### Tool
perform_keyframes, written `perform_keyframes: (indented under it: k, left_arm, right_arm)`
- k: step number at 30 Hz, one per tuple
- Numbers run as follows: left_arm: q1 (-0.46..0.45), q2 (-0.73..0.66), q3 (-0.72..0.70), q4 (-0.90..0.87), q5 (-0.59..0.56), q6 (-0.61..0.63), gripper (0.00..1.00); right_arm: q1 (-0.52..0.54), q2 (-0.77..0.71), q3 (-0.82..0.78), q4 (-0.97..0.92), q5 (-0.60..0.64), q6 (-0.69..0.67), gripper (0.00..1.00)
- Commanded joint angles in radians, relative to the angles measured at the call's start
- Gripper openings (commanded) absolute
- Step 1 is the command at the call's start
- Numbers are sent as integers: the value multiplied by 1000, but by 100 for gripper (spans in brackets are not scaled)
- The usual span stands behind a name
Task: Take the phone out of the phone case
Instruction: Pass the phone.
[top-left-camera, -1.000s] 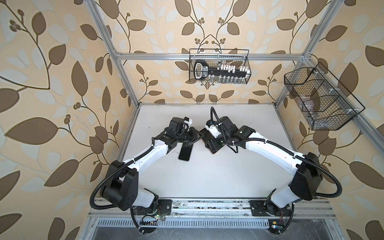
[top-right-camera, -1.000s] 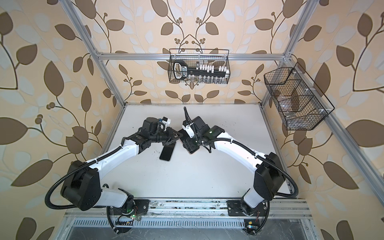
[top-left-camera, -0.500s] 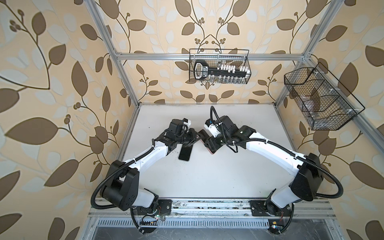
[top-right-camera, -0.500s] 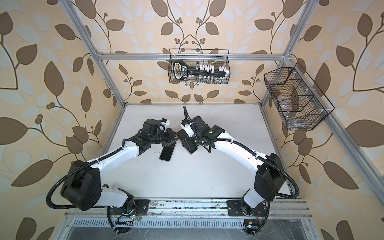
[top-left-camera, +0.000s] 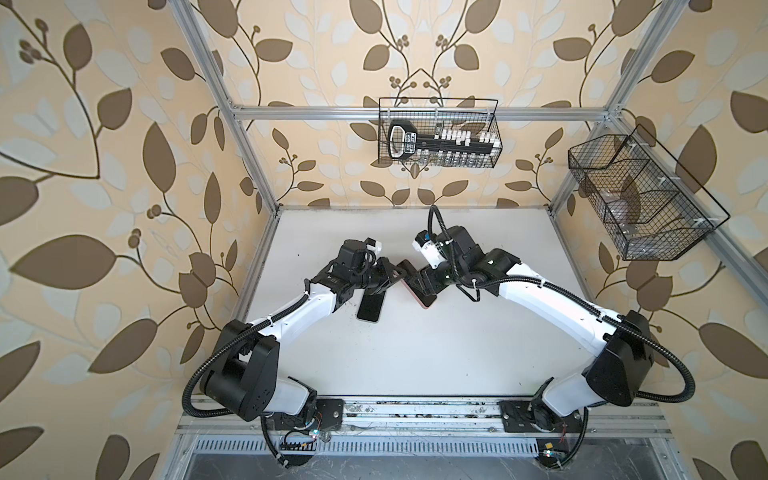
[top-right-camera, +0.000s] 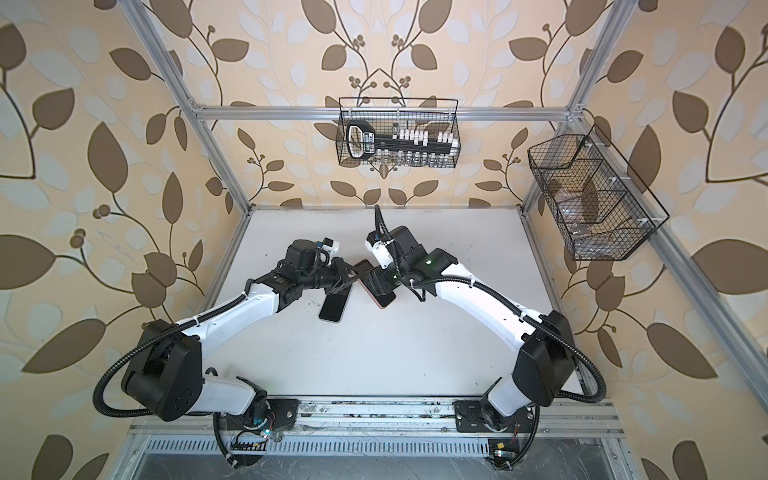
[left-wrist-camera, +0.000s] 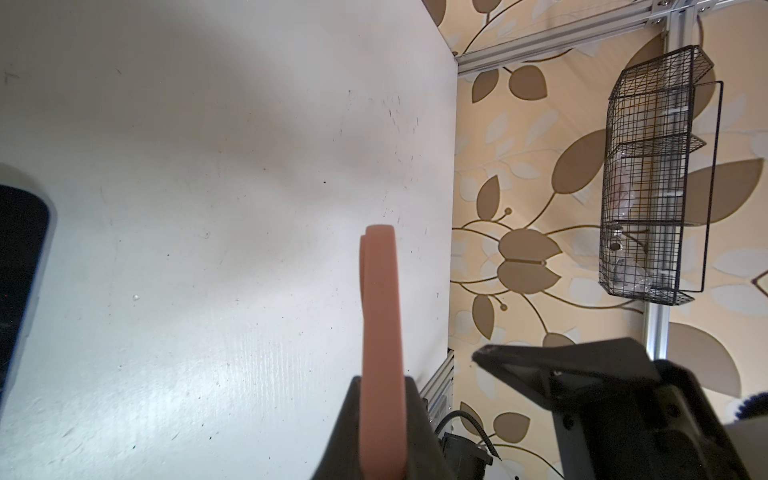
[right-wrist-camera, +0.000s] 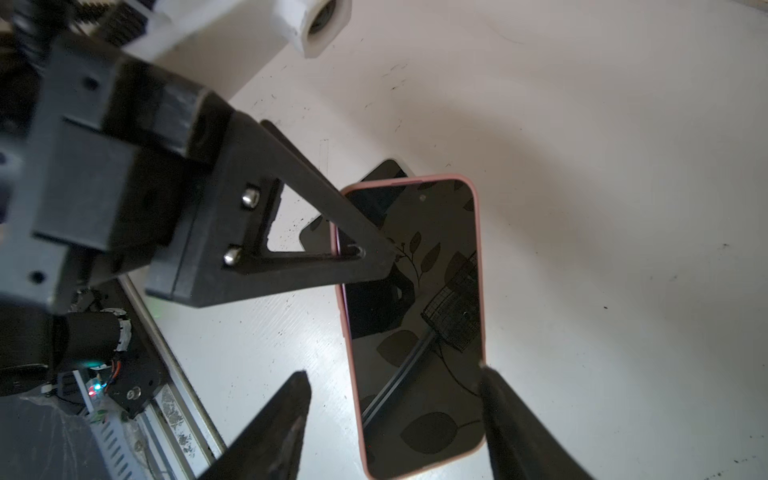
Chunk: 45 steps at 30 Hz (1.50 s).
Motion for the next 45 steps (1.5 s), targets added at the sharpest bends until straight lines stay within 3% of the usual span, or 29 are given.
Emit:
perform_keyframes:
  k: [1,11,14,20,27,31,35,45]
  left_arm:
    - [4,-20,55,74,39,49,0]
    - [108,17,151,175,274,87,0]
    - [138,29,186,212,339,83,0]
    - [163,82,260,286,412,67,0]
    - [163,101,318,377,431,17,0]
    - [160,103,267,650,377,-217,0]
    - [135,104,183,925,275,-396,0]
    - [48,116,100,1110,170,-471,0]
  right_arm:
    - [-67,-58,-49,40,-128,19,70]
    - [-373,-230,-294,336,-563,228,85]
    - [-442,-274,-353,423,-632,297,100]
    - [-488,-313,-433,551,-733,379,99]
    - [-493,-340,-508,642,-762,419,100]
    - [-465,-384,-578,808,-791,506,98]
    - [-411,-432,-607,859,-763,525,89]
    - [-301,-427,-634,1058,-639,647,81]
